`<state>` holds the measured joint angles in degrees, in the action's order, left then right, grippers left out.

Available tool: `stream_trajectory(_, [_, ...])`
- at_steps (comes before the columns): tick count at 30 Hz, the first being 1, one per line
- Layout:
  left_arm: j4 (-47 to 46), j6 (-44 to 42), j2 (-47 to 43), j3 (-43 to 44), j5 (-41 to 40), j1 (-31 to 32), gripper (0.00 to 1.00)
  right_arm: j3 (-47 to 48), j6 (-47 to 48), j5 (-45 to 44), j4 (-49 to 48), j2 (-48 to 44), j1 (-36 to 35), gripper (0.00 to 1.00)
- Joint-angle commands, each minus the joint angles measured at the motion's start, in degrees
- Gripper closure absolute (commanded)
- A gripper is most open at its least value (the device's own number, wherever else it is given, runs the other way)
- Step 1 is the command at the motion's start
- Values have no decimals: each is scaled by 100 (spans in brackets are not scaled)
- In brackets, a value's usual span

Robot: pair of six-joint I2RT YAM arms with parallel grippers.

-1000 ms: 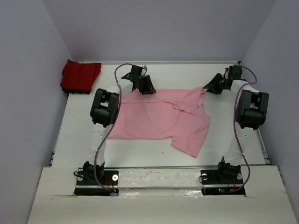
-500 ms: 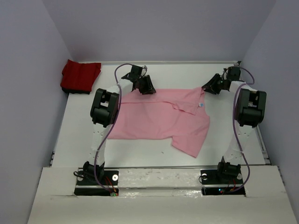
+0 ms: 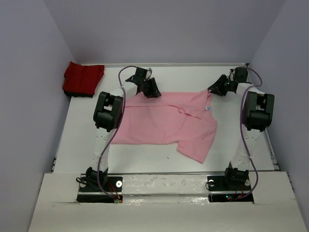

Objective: Fold and stack the t-shirts
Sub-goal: Fold the flattened tshirt in 1/3 of the way

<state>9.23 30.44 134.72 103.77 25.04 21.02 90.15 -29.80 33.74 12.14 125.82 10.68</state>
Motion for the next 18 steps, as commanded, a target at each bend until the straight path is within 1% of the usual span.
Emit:
stream_trajectory(1, [369,-134,-130,153,-43,8,58,407,124,45,-54,-163,-48,59])
stream_trajectory(9, [377,-134,-103,214,-34,17,58,609,177,10,139,-181,-48,60])
stream_trajectory(18, [412,-152,-103,232,-52,17,58,460,97,72,131,-154,-101,60])
